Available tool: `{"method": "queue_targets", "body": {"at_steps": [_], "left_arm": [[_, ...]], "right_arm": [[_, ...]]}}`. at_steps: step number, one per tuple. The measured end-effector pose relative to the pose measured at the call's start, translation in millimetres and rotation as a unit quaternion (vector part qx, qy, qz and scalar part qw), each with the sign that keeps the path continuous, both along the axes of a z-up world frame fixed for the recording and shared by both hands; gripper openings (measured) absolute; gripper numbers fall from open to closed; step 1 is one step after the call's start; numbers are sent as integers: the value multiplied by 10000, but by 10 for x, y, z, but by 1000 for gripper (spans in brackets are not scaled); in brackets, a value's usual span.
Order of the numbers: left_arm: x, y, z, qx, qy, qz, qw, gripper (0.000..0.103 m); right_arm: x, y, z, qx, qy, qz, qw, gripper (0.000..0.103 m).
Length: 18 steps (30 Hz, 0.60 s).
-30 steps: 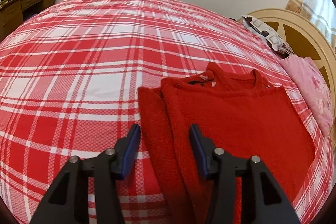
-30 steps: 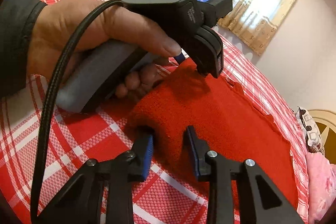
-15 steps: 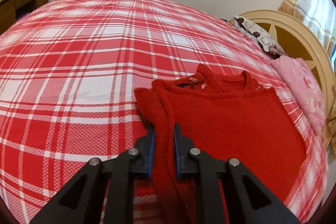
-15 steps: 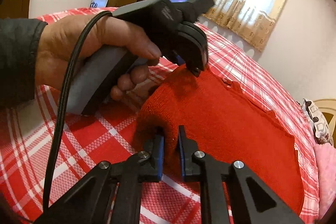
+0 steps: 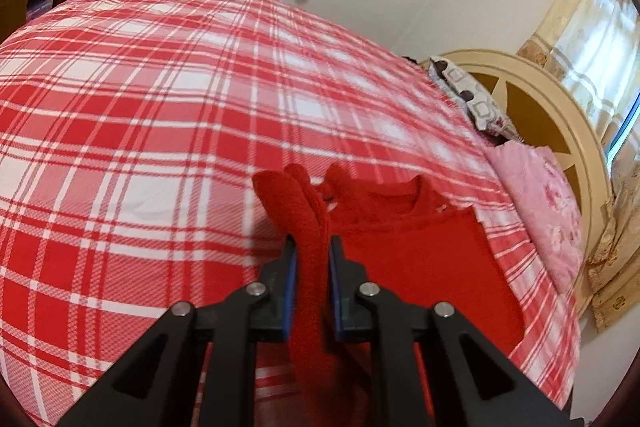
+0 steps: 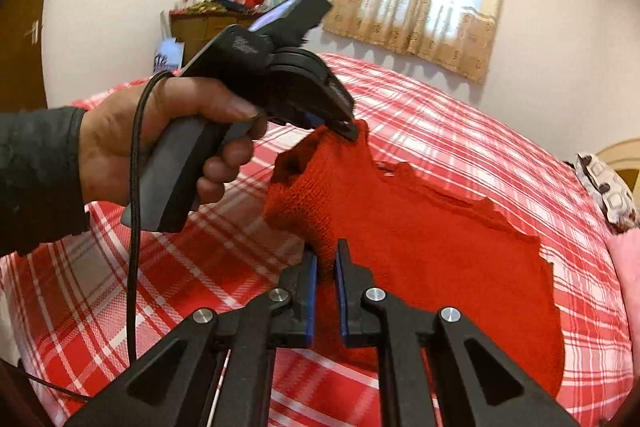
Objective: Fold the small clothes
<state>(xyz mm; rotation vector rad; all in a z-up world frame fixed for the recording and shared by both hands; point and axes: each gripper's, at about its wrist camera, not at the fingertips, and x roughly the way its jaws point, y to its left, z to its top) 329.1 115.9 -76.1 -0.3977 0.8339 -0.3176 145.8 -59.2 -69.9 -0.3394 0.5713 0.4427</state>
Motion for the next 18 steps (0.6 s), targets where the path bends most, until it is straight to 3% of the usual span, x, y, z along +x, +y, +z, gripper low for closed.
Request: {"method": "queue_targets", "body": {"at_steps": [18], "left_arm": [[141,-931,567,97,-535,-549,9970,14]], "right_arm": [[5,-933,122,1181,155,-674,9906,6]]}}
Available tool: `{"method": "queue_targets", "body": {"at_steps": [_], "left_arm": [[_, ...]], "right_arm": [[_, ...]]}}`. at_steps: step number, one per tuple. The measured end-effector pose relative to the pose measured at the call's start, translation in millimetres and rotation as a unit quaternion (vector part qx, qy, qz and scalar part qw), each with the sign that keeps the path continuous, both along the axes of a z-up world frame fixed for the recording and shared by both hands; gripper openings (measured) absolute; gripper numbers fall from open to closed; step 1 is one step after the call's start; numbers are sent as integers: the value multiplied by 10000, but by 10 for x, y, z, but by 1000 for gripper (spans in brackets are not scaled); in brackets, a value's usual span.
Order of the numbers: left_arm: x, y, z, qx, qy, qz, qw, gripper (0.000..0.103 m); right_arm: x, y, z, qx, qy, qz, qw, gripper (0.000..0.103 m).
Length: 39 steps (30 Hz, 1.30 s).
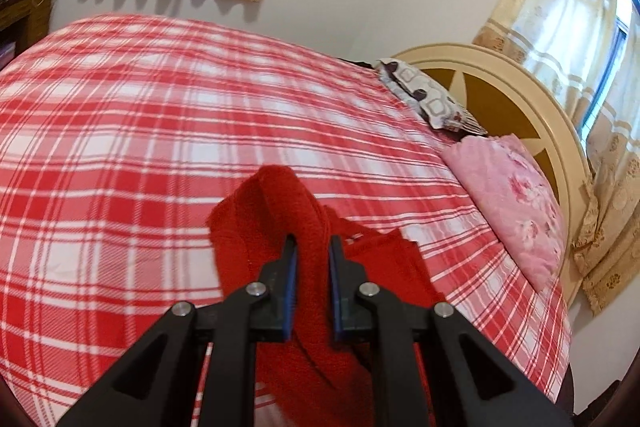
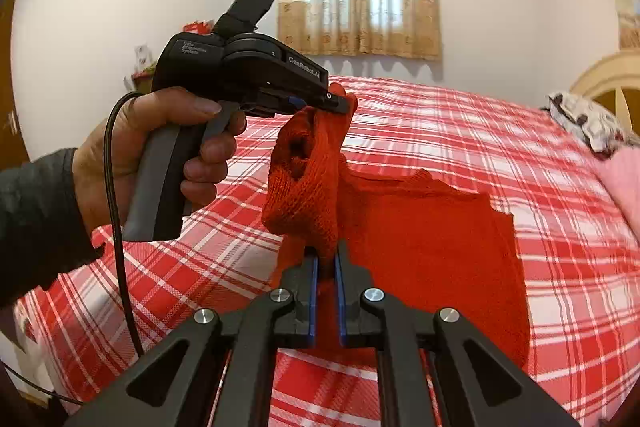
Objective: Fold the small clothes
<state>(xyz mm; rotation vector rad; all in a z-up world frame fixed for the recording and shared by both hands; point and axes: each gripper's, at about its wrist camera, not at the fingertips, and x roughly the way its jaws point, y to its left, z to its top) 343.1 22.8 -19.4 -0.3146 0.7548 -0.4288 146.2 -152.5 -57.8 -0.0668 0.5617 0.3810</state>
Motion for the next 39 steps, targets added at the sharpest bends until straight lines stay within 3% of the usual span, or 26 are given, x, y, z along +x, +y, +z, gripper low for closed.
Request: {"method": "queue_targets", "body": {"at_steps": [14,24,30,33,37,39], "left_arm": [[134,-992,49,202,-100,-708,9972,14],[227,-1564,-261,632,116,-1074,9921,14],[168,-1847,-291,1068,-115,-1381,9846,15],[61,-1910,-268,1334,-294,-1505,9791,20],[-248,-1730,-136,1575,-914,-1393,9734,54],[-414,-1593,-140,1716,-1104,-1302,9703,60]], "right_arm": [[30,-874,-118,700,552,-648,9939,6],[84,-1301,-430,1340,1152,-1053,9786,6],[115,-1543,-599,1814,1430,-1343,9637,6],[97,-1609,-601,1925,1414,-1410,9608,6],[101,-1603,-624,1931,1421,-1396,9608,7],[83,-1656,-634,2100,1418,-1452,9564,10]]}}
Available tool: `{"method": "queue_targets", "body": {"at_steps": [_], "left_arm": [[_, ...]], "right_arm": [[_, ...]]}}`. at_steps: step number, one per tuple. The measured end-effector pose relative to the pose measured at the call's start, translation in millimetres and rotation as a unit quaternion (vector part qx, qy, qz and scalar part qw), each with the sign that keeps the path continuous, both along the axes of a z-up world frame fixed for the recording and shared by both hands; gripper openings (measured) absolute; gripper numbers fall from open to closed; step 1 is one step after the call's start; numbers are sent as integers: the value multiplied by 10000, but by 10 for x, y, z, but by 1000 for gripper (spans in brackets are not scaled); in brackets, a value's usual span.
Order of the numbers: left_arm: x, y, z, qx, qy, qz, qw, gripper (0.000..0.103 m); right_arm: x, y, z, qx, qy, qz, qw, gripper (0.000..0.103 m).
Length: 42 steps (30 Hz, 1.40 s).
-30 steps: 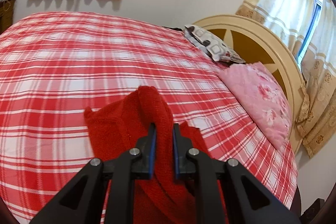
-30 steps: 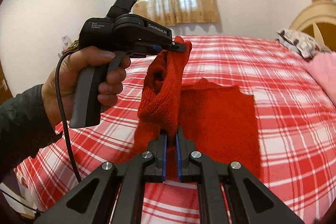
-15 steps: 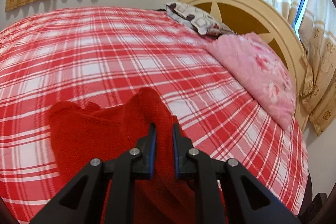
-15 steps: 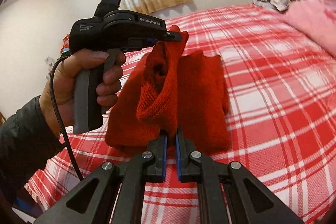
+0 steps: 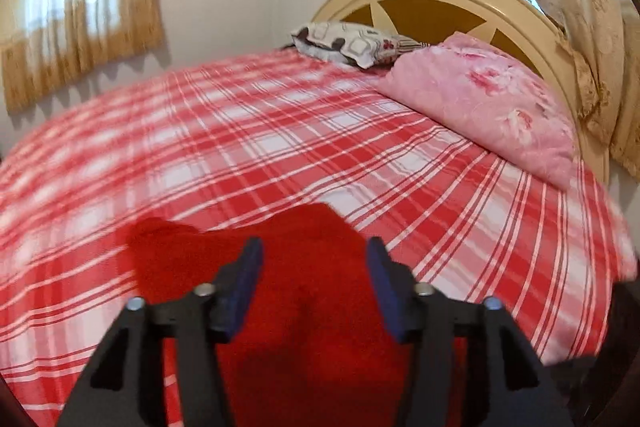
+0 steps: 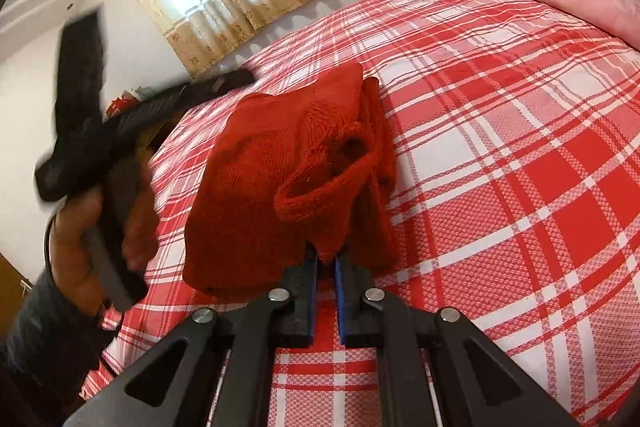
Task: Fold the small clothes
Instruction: 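Open both tools and release the folded bundle onto the bed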
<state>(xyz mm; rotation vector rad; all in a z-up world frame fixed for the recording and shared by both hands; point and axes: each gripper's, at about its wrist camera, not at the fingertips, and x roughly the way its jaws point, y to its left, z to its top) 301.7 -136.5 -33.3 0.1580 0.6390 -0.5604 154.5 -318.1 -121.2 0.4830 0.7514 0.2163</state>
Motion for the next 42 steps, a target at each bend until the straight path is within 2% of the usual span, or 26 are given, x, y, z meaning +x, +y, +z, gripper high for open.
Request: {"method": "queue_targets", "body": {"at_steps": [2,3,4,6,8,11,14,16,17,18,20,23,27,29,33,37,42], "left_arm": [[-136,92,-52,141,-133,34,9998,61],[-232,156,-105,261,-218,64,9994,62],[-289,194,-171,404,-266,96,9988,66],[-417,281,-306,528,-299,120,9981,67],[-499,346,-433,634,-196,121,9977,67],[-545,414,-531,460,-104,162,9988,68],[-526,438,-529,241,29,216,9995,68],[-543,435,-536,220,24,208,9995,70],[-553,439,-539,224,3,223,9995,74],[-567,463,-553,190,0,239,9995,76],[-562,489,-603,134,103,232,9996,86],[-533,554,-680,-115,317,256,9991,88],[-484,601,-714,-310,510,331,9977,93],[-480,603,-724,-341,554,345,9973,96],[-474,608,-750,-347,631,400,9966,100],[-461,601,-771,-314,709,401,9962,103],[-440,544,-812,-256,852,310,9956,103]], "right_arm": [[-49,-88,20,121,-45,-232,9996,21],[-112,-145,70,98,-155,-526,9984,26],[-177,-174,150,-12,-333,-790,9963,36],[-236,-118,372,-382,-804,-912,9918,40],[-131,34,510,-632,-900,-584,9922,40],[124,225,572,-461,-768,-5,9960,40],[405,328,439,-463,-318,380,9977,40],[568,256,215,-715,259,104,9970,40],[602,187,113,-629,441,36,9970,40],[575,132,98,-453,388,35,9982,40],[528,141,163,-634,457,-2,9969,40],[490,266,360,-860,183,93,9961,40],[722,491,583,-1018,-147,403,9939,40],[905,535,543,-1007,26,437,9940,40],[1228,351,236,-932,638,298,9932,40],[1194,127,184,-517,553,165,9970,38],[1216,154,150,-717,404,272,9962,38]]}}
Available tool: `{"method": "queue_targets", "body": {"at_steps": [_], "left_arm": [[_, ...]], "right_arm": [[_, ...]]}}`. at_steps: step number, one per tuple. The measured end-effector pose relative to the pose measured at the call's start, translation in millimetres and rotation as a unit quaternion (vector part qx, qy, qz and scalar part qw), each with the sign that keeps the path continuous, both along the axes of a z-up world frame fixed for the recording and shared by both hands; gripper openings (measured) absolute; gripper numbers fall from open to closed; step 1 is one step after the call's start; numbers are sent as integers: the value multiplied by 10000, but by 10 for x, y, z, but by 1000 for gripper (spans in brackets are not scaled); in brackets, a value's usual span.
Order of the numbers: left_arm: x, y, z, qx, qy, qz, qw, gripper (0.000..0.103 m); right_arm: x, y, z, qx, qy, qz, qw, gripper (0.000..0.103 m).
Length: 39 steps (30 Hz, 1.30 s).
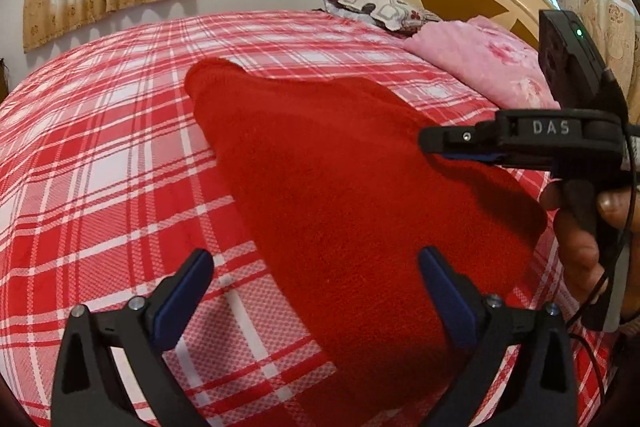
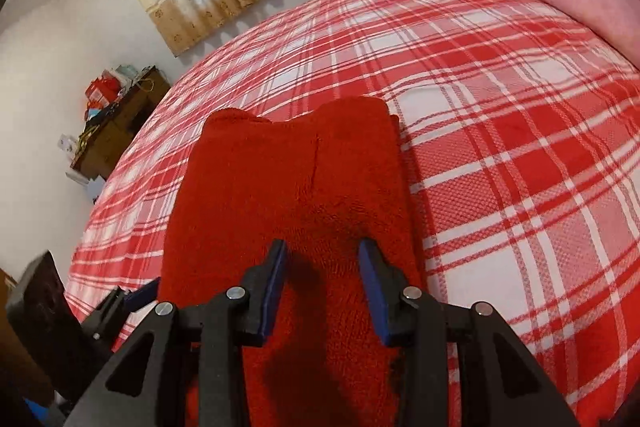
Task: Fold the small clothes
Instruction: 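Open both tools and release the folded bundle onto the bed, then close the right tool on the end of the red bundle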
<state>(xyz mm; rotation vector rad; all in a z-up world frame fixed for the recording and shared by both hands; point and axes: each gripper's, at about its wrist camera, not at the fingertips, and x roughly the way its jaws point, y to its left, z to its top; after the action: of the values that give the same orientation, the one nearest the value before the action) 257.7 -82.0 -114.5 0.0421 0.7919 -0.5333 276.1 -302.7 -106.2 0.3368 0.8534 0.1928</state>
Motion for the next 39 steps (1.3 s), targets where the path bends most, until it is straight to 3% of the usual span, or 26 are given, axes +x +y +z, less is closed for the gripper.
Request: {"method": "queue_targets", "body": {"at_steps": [9,16,20,24,29,30,31,32,36,39], "left_arm": [[8,17,-9,-45,85,9,10000,103],[102,27,-67,-310,456,-80,9984,103],[66,25,-62,-310,420,-62,9986,103],[64,43,-74,-376,433,-55,9983,103],[67,111,-96,-518,516,-41,9973,103],[60,110,-95,-509,502,-36,9974,103],[51,107,-89,-489,475,-29,9977,103],[47,105,-84,-477,458,-21,9978,103],[23,163,-56,-689,436,-46,9967,103],[22,246,-57,-944,491,-74,9943,103]], "right_arm": [[-28,-108,-23,139,-8,246,9996,38],[-63,-65,-16,4,-101,261,9996,38],[-132,-156,98,181,-224,90,9995,38],[-24,-265,196,-93,-242,-187,9995,38],[346,-432,48,559,251,-68,9981,38],[377,-440,34,694,272,-7,9972,35],[409,-435,21,776,320,80,9964,21],[419,-411,31,690,321,111,9970,13],[426,-451,-35,251,330,-82,9991,11],[443,-522,-92,545,266,136,9981,13]]}}
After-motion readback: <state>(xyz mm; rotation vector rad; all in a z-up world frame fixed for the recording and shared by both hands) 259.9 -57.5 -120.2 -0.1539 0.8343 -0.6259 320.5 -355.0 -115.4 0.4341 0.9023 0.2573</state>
